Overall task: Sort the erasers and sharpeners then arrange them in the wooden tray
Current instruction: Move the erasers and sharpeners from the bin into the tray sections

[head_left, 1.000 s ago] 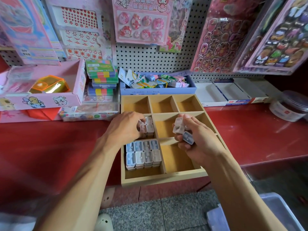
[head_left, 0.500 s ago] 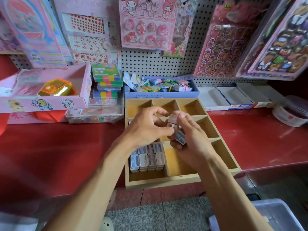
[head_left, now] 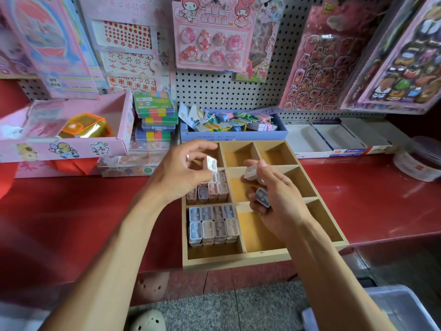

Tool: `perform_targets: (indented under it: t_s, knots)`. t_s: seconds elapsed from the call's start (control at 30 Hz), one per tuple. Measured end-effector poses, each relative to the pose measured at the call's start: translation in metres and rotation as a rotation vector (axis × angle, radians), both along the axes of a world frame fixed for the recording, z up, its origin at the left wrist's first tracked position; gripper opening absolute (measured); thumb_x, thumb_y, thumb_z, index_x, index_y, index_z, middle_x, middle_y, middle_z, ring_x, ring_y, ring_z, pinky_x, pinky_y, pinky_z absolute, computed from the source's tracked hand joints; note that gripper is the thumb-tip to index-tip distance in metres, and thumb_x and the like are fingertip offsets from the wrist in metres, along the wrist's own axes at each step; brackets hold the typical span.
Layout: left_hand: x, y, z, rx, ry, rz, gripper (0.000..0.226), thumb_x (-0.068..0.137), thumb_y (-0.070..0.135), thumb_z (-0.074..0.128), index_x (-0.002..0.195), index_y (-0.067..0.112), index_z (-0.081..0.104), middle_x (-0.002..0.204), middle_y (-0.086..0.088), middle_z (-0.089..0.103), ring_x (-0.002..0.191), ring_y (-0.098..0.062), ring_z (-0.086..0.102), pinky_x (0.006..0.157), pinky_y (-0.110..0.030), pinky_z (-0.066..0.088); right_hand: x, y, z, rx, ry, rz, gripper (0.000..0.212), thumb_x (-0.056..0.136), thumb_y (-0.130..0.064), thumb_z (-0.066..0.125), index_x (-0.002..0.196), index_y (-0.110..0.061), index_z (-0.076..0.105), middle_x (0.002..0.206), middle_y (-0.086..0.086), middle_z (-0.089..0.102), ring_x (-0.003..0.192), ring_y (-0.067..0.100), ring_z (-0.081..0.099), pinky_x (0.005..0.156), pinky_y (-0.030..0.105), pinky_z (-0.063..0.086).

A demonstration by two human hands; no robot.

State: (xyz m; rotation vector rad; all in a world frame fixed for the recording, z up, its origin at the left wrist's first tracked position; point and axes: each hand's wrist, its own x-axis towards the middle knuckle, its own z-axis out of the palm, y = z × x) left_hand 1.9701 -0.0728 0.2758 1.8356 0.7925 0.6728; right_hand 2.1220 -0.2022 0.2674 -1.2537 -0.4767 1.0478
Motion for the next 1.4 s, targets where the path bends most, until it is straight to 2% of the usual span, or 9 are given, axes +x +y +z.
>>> perform_targets:
  t_s: [0.1, 0.23, 0.37, 0.53, 0.67, 0.9, 1.1, 1.3, 1.4]
  knots:
    - [-0.005, 0.003, -0.006, 0.084, 0.102, 0.013, 0.04, 0.074, 0.003, 0.074, 0.096, 0.036, 0.07, 0.112, 0.019, 0.067, 0.109, 0.005, 0.057, 0.099, -0.022, 0.041, 0.0, 0.0, -0.001, -0.024, 0.024, -0.009, 0.032, 0.103, -0.034, 0.05, 0.108, -0.008, 0.068, 0.088, 0.01, 0.059, 0.052, 0.01, 0.045, 0.041, 0.018, 0.028]
    - [-0.006, 0.005, -0.015, 0.159, 0.235, 0.069, 0.029, 0.069, 0.005, 0.076, 0.087, 0.026, 0.068, 0.094, 0.005, 0.07, 0.084, -0.007, 0.063, 0.075, -0.025, 0.048, 0.001, -0.002, -0.005, -0.034, 0.057, -0.027, 0.033, 0.102, -0.034, 0.051, 0.108, -0.007, 0.069, 0.085, 0.009, 0.061, 0.051, 0.011, 0.044, 0.039, 0.018, 0.028]
    - [-0.007, 0.007, -0.023, 0.214, 0.346, 0.072, 0.022, 0.068, 0.012, 0.082, 0.079, 0.028, 0.071, 0.067, 0.005, 0.067, 0.051, 0.002, 0.054, 0.048, -0.011, 0.037, 0.0, -0.004, -0.005, -0.067, 0.051, -0.017, 0.035, 0.104, -0.034, 0.049, 0.111, -0.006, 0.068, 0.083, 0.008, 0.061, 0.053, 0.011, 0.044, 0.041, 0.019, 0.027]
    - [-0.01, 0.011, -0.031, 0.231, 0.358, 0.114, 0.027, 0.067, 0.01, 0.084, 0.073, 0.033, 0.071, 0.081, 0.006, 0.066, 0.069, -0.008, 0.061, 0.058, -0.019, 0.041, 0.003, -0.004, -0.002, -0.076, 0.055, -0.041, 0.036, 0.103, -0.034, 0.049, 0.113, -0.005, 0.069, 0.084, 0.008, 0.062, 0.052, 0.011, 0.045, 0.041, 0.018, 0.028]
    - [-0.009, 0.011, -0.033, 0.277, 0.36, 0.141, 0.036, 0.064, 0.002, 0.078, 0.063, 0.036, 0.064, 0.083, 0.008, 0.061, 0.069, -0.007, 0.057, 0.061, -0.021, 0.041, 0.004, -0.006, -0.003, -0.07, 0.056, -0.043, 0.036, 0.104, -0.034, 0.049, 0.113, -0.006, 0.068, 0.081, 0.005, 0.063, 0.053, 0.01, 0.045, 0.04, 0.018, 0.03]
    - [-0.004, 0.007, -0.033, 0.32, 0.444, 0.054, 0.023, 0.068, 0.023, 0.089, 0.086, 0.025, 0.075, 0.078, 0.015, 0.06, 0.066, 0.005, 0.052, 0.055, -0.004, 0.034, 0.006, -0.01, -0.004, -0.086, 0.055, -0.034, 0.037, 0.103, -0.035, 0.05, 0.115, -0.007, 0.069, 0.084, 0.006, 0.063, 0.055, 0.01, 0.047, 0.043, 0.019, 0.032]
    - [-0.001, 0.012, -0.041, 0.35, 0.481, 0.017, 0.024, 0.069, 0.021, 0.087, 0.089, 0.026, 0.074, 0.108, 0.008, 0.068, 0.092, -0.012, 0.061, 0.083, -0.029, 0.049, 0.008, -0.01, -0.005, -0.092, 0.049, -0.025, 0.037, 0.103, -0.036, 0.049, 0.115, -0.008, 0.069, 0.086, 0.006, 0.063, 0.056, 0.01, 0.048, 0.044, 0.019, 0.033]
    - [-0.005, 0.015, -0.032, 0.35, 0.427, 0.032, 0.027, 0.068, 0.025, 0.088, 0.089, 0.027, 0.072, 0.081, 0.015, 0.056, 0.073, -0.005, 0.054, 0.061, -0.023, 0.04, 0.007, -0.009, -0.009, -0.097, 0.054, -0.011, 0.035, 0.102, -0.037, 0.051, 0.113, -0.01, 0.07, 0.087, 0.006, 0.064, 0.057, 0.011, 0.048, 0.042, 0.018, 0.035]
    - [0.0, 0.007, -0.019, 0.311, 0.244, 0.064, 0.021, 0.072, 0.033, 0.084, 0.089, 0.026, 0.072, 0.079, 0.015, 0.064, 0.068, 0.001, 0.057, 0.057, -0.01, 0.042, 0.003, -0.007, -0.009, -0.04, 0.085, 0.032, 0.033, 0.103, -0.032, 0.049, 0.115, -0.008, 0.069, 0.089, 0.007, 0.066, 0.055, 0.011, 0.046, 0.042, 0.018, 0.03]
